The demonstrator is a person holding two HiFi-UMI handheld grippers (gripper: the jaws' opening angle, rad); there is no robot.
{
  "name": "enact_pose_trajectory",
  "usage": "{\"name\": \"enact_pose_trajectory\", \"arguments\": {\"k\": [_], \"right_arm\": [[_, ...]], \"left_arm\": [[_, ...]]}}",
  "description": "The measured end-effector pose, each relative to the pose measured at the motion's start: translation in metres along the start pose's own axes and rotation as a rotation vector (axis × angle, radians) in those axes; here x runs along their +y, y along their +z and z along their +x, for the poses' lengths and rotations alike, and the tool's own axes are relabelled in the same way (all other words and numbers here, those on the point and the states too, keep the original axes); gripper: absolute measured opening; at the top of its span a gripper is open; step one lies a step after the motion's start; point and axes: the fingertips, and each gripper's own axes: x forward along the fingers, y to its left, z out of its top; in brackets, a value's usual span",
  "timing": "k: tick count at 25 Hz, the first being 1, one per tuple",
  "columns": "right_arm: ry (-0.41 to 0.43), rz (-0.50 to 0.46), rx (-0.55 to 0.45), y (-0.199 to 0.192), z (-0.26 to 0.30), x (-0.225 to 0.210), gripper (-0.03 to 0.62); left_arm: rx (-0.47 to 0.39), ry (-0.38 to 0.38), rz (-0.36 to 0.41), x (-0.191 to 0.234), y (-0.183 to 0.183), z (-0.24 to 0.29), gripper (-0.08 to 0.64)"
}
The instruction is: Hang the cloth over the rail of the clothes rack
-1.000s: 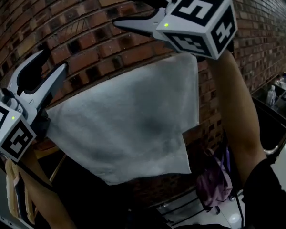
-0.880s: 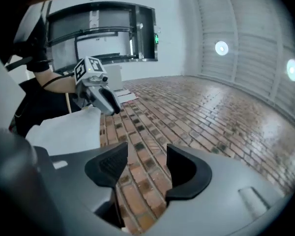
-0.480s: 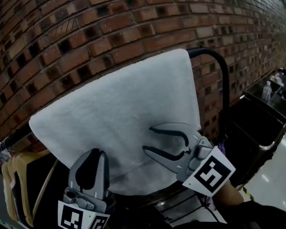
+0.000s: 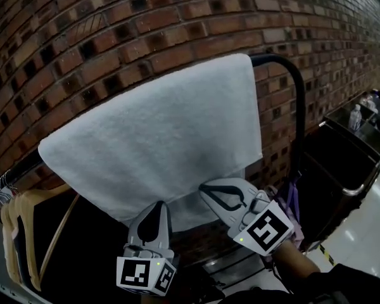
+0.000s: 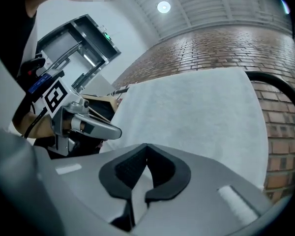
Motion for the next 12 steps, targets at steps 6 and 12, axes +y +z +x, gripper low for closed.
{"name": "enact_pose_trajectory", "arguments": {"k": [6,12], "right_arm": [[-0.02,-0.017,0.003,-0.001,-0.001,0.004,0.003],[-0.038,0.029,-0.049,0.02,0.004,-0.007,0.002]], "left_arm": [[-0.012,0.029,-0.054,-0.002,0.002,0.003,0.02],[-0.024,0.025,-0.036,-0.008,0.021,0.014,0.02]]}}
